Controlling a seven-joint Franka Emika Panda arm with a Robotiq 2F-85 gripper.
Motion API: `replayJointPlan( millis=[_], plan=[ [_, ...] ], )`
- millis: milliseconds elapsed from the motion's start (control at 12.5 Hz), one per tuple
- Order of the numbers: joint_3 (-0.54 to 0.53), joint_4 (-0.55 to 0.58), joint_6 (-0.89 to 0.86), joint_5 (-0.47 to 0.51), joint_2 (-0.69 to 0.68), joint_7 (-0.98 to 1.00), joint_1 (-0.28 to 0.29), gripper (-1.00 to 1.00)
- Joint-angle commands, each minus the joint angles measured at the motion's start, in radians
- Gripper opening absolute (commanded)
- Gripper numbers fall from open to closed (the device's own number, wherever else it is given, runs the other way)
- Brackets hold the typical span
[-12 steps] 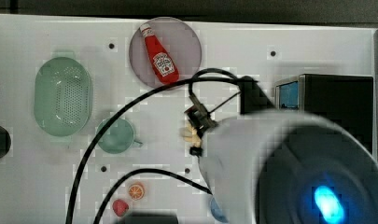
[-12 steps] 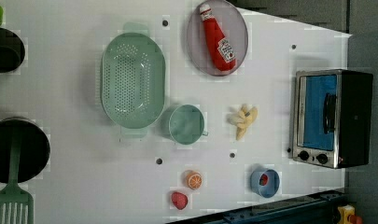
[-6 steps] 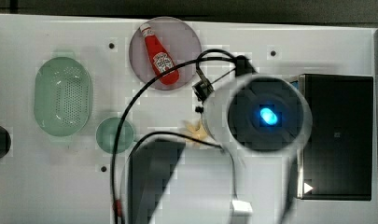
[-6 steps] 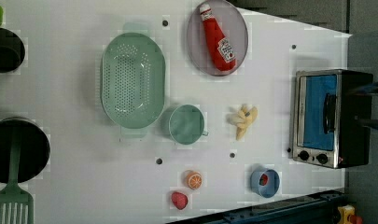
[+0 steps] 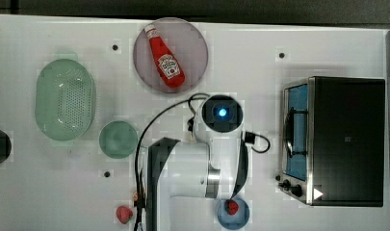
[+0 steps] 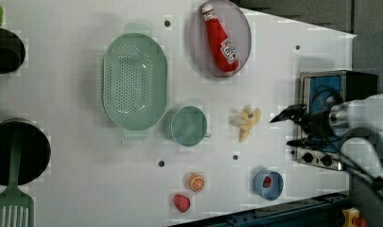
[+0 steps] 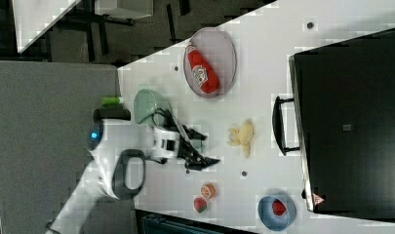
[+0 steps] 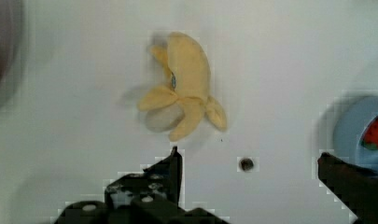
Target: Pick Banana and place it in mug.
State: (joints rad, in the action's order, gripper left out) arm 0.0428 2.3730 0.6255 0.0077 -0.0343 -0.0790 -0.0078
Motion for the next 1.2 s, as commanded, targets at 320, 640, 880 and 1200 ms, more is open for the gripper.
replayJointPlan(
  millis=[320,640,880,1200],
  plan=[
    [0.002,0.067,0.328,0.005,-0.117,0.032,-0.004,1.0],
    [-0.005,0.084,0.487,0.006,-0.254,0.032,-0.003,1.0],
    [-0.021,0.085,0.574,0.007,-0.322,0.031,-0.003,1.0],
    [-0.023,0.085,0.615,0.007,-0.338,0.031,-0.003,0.2]
  ],
)
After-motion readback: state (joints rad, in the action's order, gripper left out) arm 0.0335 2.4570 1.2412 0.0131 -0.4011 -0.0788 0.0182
